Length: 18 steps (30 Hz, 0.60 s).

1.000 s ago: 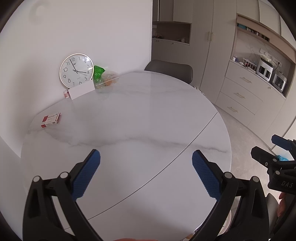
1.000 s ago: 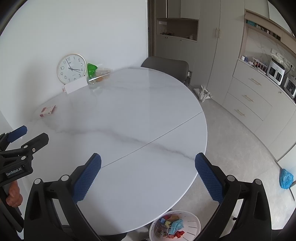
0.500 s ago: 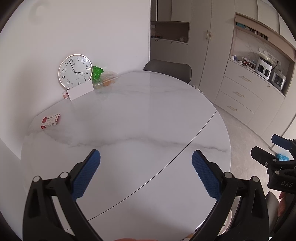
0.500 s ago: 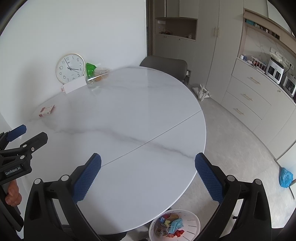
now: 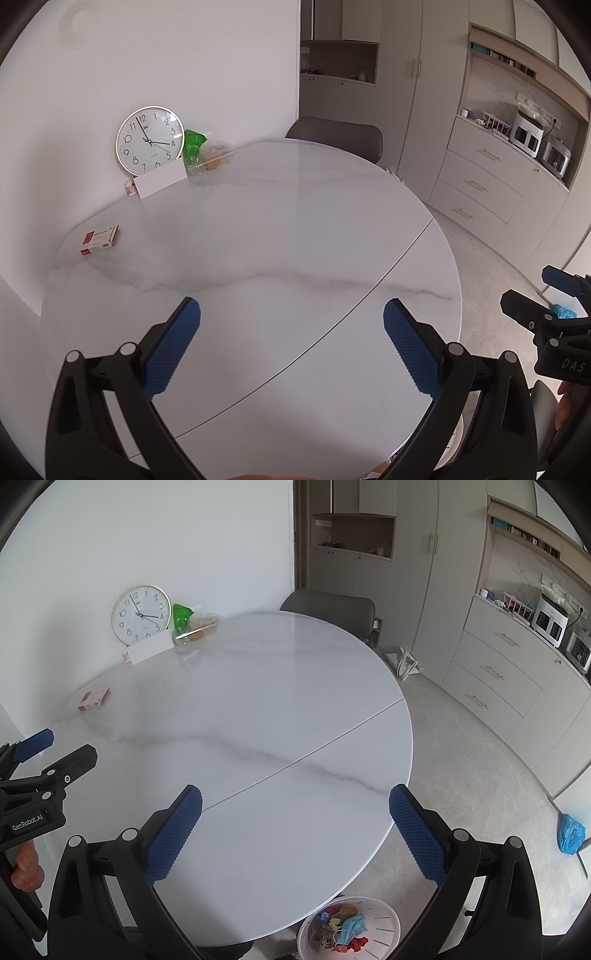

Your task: Collect trash

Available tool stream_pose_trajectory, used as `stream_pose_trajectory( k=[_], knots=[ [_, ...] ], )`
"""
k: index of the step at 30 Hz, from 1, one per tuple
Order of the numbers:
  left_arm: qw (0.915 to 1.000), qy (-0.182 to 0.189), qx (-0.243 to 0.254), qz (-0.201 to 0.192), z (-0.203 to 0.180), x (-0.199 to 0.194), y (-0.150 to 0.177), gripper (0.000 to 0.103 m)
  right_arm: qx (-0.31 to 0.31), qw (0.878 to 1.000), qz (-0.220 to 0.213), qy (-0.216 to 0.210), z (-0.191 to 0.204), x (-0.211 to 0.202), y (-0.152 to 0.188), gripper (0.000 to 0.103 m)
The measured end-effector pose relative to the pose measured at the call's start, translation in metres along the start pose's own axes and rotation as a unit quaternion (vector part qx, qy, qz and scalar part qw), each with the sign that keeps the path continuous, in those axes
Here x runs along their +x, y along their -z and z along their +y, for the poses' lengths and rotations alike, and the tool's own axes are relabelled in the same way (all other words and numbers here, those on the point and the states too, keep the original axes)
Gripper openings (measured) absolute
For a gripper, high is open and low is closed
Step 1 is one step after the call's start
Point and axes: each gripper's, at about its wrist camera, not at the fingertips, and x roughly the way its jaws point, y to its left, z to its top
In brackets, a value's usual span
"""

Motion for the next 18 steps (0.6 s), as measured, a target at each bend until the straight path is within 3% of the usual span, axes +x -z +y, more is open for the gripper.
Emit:
stream_pose_trajectory(
  k=[18],
  knots=[
    [1.0, 0.001, -0.001, 0.002, 0.0024, 0.0018, 0.0015, 0.095, -0.003, 1.0, 0.005, -0.004, 0.0005, 0.0007, 0.0027, 0.101]
  ],
)
